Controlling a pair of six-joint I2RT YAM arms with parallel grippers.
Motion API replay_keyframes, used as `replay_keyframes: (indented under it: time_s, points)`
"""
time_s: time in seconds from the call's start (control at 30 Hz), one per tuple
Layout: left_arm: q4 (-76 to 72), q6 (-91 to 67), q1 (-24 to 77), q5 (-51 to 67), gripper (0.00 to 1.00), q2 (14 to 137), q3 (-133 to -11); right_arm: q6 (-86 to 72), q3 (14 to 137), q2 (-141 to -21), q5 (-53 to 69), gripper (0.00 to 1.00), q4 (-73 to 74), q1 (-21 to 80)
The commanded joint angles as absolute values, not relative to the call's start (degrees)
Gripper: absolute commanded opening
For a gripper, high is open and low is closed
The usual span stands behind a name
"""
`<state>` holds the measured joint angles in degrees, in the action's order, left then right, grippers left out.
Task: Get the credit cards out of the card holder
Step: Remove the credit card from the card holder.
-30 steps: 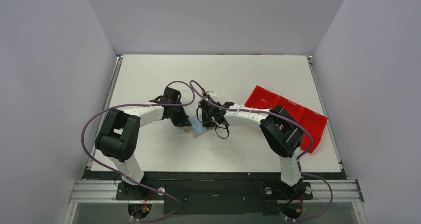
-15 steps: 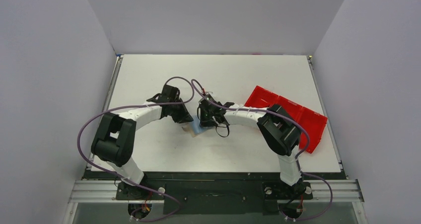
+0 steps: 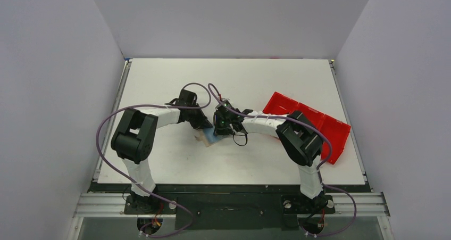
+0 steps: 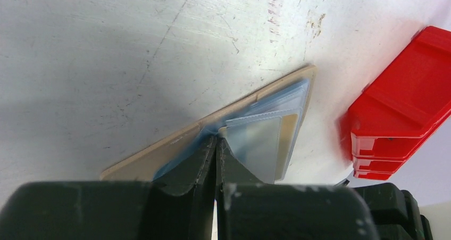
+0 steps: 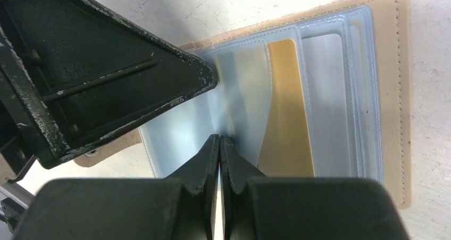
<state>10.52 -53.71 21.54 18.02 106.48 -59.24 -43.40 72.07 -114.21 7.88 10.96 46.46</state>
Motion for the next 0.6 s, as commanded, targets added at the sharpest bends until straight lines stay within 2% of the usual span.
replay_keyframes:
  time_s: [0.0,0.27,0.4,0.5,0.57]
  points:
    - [10.43,-54.29,21.44,16.41,0.0,108.46,-61.02,-43.12,70.46,-114.92,6.15,0.0,10.68,46.14]
    - [17.44,-53.77,21.37,10.35,0.0,111.18,-61.56,-41.64,71.35,-109.69,5.07,0.02,12.84,44.77]
    - [18.4,-53.4,21.19,9.87,0.0,112.29,-61.61,-41.38,69.97,-105.05,5.68,0.19,13.01,42.13]
    - [18.79,-53.07,21.1,9.74,0.0,112.89,-61.66,-41.32,68.47,-101.87,6.79,0.27,12.81,40.0]
    - [19.01,-52.94,21.09,9.55,0.0,113.08,-61.76,-41.24,67.91,-100.62,7.52,0.28,12.75,39.11]
